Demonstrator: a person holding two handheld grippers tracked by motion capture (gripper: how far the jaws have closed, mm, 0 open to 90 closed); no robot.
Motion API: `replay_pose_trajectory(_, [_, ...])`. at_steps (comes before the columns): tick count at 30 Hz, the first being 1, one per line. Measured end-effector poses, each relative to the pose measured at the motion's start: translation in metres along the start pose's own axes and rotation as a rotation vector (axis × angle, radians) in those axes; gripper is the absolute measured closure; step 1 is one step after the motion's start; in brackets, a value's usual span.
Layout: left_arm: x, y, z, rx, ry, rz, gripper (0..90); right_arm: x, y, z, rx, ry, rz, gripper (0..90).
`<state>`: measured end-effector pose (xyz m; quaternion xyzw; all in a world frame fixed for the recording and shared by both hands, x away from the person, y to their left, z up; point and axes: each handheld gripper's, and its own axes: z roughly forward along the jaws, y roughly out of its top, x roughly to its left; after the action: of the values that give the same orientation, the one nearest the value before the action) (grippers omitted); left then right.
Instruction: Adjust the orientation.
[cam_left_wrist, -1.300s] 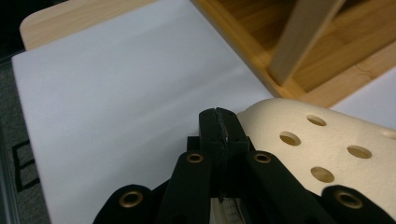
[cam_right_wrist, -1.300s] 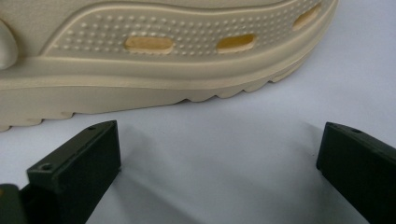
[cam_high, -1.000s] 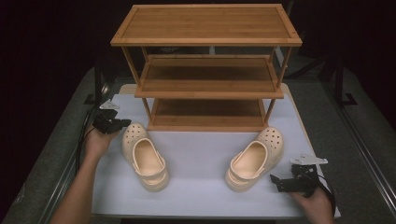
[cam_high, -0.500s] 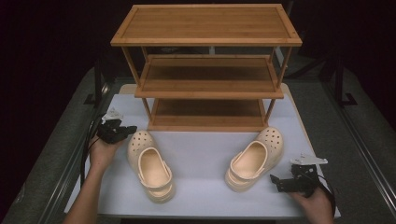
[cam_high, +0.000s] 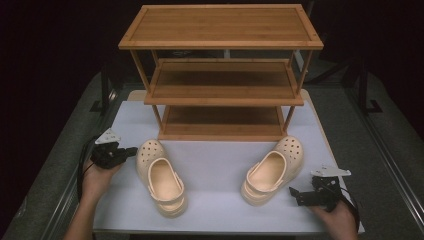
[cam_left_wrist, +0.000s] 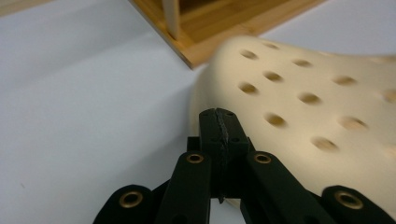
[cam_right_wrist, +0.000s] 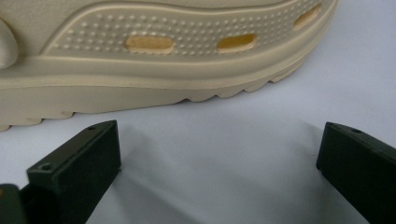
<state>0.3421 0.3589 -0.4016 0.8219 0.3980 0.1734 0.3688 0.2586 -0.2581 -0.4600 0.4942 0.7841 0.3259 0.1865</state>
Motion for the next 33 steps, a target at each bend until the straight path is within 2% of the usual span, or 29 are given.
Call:
replay_pose_trajectory(5, [-0.018,-0.021,-0.012,0.008,-0.032,-0.019,90.0,0.0,0.0,0.0,0.001,0.001,0.003,0.0])
replay_pose_trajectory(9, [-0.03,-0.028,-0.019,0.026,-0.025,-0.006,90.0,0.0,0.0,0.0,0.001,0.001,0.002,0.0])
replay_pose_trajectory(10, [-0.03,-0.028,-0.019,0.036,-0.015,0.004,90.0,0.0,0.0,0.0,0.001,0.001,0.002,0.0])
replay_pose_trajectory(20, [-0.028,-0.03,-0.011,0.072,-0.026,0.007,90.0,0.0,0.0,0.0,0.002,-0.001,0.001,0.0])
replay_pose_trajectory(33, [-0.03,-0.027,-0.007,0.08,-0.028,0.026,90.0,0.0,0.0,0.0,0.003,-0.001,0.003,0.0])
